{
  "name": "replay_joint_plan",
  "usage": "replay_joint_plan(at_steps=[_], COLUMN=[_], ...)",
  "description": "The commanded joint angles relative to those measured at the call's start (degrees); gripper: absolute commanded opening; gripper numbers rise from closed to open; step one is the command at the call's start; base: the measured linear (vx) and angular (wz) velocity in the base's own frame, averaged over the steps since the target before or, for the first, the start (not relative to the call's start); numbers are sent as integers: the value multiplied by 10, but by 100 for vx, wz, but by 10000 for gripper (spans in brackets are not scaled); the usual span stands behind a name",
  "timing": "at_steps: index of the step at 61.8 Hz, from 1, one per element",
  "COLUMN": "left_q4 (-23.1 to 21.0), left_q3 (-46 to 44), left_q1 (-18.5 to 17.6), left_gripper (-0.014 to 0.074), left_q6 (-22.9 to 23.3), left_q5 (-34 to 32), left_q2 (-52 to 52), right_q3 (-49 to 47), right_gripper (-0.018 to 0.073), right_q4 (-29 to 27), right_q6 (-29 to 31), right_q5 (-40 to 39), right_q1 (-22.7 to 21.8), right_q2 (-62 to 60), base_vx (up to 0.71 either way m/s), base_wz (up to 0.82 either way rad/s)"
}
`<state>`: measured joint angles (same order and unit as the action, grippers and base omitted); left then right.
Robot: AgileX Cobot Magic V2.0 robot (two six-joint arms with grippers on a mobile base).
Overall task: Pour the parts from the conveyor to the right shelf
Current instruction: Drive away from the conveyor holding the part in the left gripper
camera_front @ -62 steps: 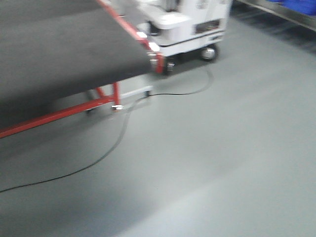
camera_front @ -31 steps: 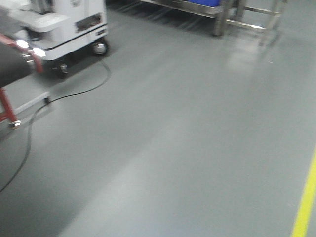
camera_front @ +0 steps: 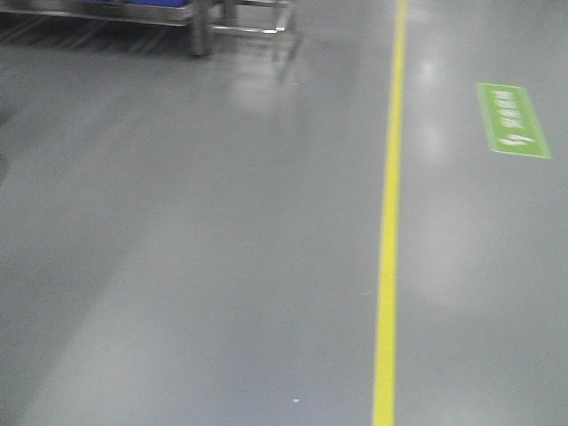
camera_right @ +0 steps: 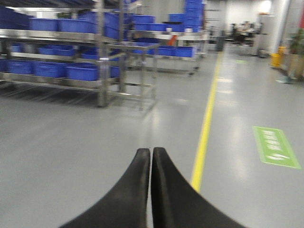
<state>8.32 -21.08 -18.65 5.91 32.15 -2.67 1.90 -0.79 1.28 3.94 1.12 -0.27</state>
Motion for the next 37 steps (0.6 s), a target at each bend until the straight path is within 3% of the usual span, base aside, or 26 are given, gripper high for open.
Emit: replay_joint_plan(at_steps=[1, 20, 37], left_q4=[0, 0, 0], left_q3=[-15, -15, -15], left_q1=[-4, -4, -4], left_gripper=[-6, -6, -6], left_q6=[0, 0, 0], left_q5=[-46, -45, -45], left_q2=[-10, -10, -10], right_q3=[9, 9, 9], right_gripper=[-9, -9, -9], right_q4=[2, 2, 2], right_q6=[1, 1, 1], right_q5=[-43, -43, -43], right_q1=[-2, -2, -2], right_q2=[9, 9, 9], base_vx=[-2, 4, 12], base_wz=[-82, -76, -37])
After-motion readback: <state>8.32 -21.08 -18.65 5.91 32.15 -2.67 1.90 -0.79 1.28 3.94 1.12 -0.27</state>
